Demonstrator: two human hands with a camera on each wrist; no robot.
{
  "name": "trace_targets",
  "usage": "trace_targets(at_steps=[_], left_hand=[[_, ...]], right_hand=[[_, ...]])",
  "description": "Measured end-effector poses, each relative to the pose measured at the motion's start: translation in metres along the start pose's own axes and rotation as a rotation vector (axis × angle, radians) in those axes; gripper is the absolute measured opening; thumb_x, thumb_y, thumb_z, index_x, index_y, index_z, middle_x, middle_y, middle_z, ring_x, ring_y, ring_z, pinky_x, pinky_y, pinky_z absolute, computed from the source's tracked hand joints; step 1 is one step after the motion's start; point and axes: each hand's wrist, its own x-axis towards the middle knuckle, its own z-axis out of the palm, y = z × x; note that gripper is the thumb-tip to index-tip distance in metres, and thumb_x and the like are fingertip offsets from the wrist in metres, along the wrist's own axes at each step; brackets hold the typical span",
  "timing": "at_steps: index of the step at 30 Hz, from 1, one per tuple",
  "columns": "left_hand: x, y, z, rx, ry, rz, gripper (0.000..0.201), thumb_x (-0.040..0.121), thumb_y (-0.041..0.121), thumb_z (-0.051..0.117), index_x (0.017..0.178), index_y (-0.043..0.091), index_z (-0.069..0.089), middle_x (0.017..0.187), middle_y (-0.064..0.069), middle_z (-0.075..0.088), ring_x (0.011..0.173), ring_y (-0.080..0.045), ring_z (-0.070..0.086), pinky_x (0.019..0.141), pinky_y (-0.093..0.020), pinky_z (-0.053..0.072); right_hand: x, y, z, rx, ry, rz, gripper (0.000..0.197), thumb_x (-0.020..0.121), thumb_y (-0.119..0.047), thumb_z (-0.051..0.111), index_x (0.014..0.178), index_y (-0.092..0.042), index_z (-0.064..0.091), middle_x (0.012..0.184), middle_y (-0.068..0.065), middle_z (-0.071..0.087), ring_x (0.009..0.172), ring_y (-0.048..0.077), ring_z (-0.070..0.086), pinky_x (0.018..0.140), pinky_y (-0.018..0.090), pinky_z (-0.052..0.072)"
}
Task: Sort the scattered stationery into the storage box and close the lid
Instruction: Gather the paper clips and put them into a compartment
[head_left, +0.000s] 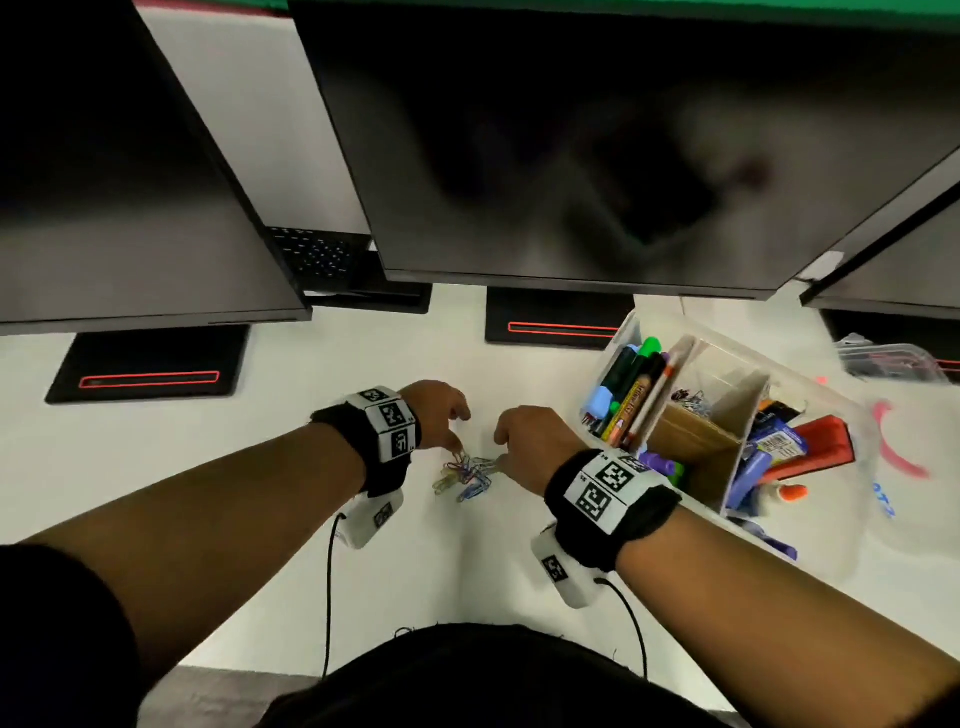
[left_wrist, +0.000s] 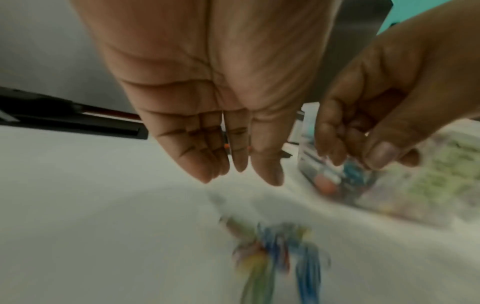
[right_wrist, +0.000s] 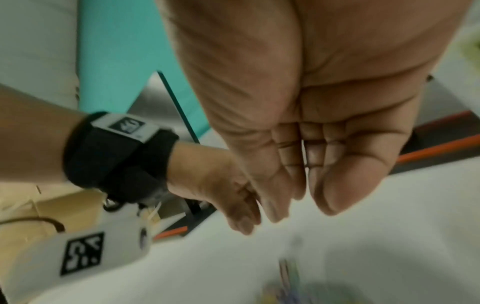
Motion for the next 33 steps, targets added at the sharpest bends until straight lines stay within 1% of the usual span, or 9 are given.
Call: trace_targets(at_steps=[2,5,9,15,18,21,24,31,33], left_hand=[[-0.003,-0.014,0.019,0.039,-0.048,-0.01,0.07,0.076,0.031,0.075,0.136,0.014,0.044,0.138,-0.008,0.046,0.124,-0.024,0.049,0.103,-0.031,0.038],[-0.005,-0.028,0.04,0.101,-0.062,0.03,0.092,0.071,0.036,0.078,0.145,0.013,0.028,0.147,-0.008,0.033,0.135,-0.026,0.034,0.112,-0.033,0.029],[0.0,-0.035,0.055,0.17,-0.021,0.088,0.098,0.072,0.037,0.077,0.148,0.013,0.019,0.152,-0.008,0.025,0.138,-0.027,0.026,0.116,-0.034,0.025],[0.005,-0.035,0.063,0.073,0.094,0.157,0.065,0.083,0.021,0.066,0.142,0.014,0.037,0.146,-0.006,0.036,0.132,-0.025,0.036,0.11,-0.027,0.026],[0.005,-0.03,0.063,0.018,0.141,0.182,0.042,0.086,0.015,0.057,0.128,0.011,0.054,0.131,-0.009,0.051,0.12,-0.026,0.047,0.102,-0.028,0.034],[0.004,-0.027,0.066,-0.022,0.144,0.166,0.03,0.088,0.015,0.053,0.115,0.011,0.063,0.116,-0.01,0.059,0.11,-0.026,0.054,0.096,-0.033,0.041],[0.005,-0.027,0.07,-0.066,0.139,0.128,0.025,0.089,0.02,0.054,0.11,0.013,0.064,0.111,-0.009,0.059,0.105,-0.026,0.056,0.091,-0.035,0.045],[0.008,-0.027,0.074,-0.113,0.127,0.072,0.019,0.09,0.024,0.053,0.103,0.012,0.059,0.105,-0.01,0.058,0.097,-0.028,0.057,0.077,-0.027,0.039],[0.007,-0.025,0.072,-0.133,0.109,0.058,0.019,0.089,0.025,0.054,0.102,0.011,0.057,0.105,-0.011,0.061,0.097,-0.029,0.058,0.077,-0.029,0.04]], right_hand=[[0.007,0.002,0.02,0.016,-0.099,0.042,0.047,0.084,-0.026,0.066,0.124,-0.006,0.052,0.129,0.013,0.052,0.12,0.027,0.049,0.097,0.031,0.041],[0.015,0.008,0.042,0.086,-0.132,0.077,0.071,0.07,-0.035,0.078,0.129,-0.01,0.048,0.131,0.012,0.044,0.119,0.026,0.048,0.1,0.031,0.042],[0.022,0.009,0.059,0.106,-0.087,0.073,0.083,0.062,-0.038,0.084,0.13,-0.008,0.047,0.13,0.011,0.039,0.116,0.028,0.05,0.101,0.034,0.044],[0.031,0.003,0.074,0.192,0.008,0.059,0.069,0.064,-0.028,0.084,0.12,-0.005,0.052,0.119,0.013,0.045,0.102,0.03,0.056,0.091,0.035,0.048],[0.036,0.003,0.077,0.218,0.044,0.059,0.058,0.069,-0.024,0.08,0.117,-0.005,0.055,0.116,0.014,0.049,0.1,0.031,0.057,0.089,0.035,0.047],[0.041,0.003,0.08,0.225,0.073,0.054,0.034,0.078,-0.018,0.072,0.106,-0.002,0.06,0.109,0.016,0.054,0.095,0.032,0.058,0.082,0.033,0.045],[0.043,0.003,0.082,0.224,0.085,0.047,0.019,0.083,-0.014,0.063,0.097,0.0,0.063,0.103,0.018,0.056,0.09,0.034,0.057,0.078,0.034,0.043],[0.044,0.005,0.085,0.196,0.069,0.014,0.017,0.086,-0.011,0.057,0.099,-0.001,0.063,0.104,0.018,0.058,0.095,0.033,0.057,0.081,0.033,0.041],[0.043,0.004,0.085,0.179,0.05,0.008,0.018,0.088,-0.013,0.057,0.101,-0.002,0.061,0.106,0.017,0.057,0.097,0.033,0.057,0.083,0.033,0.042]])
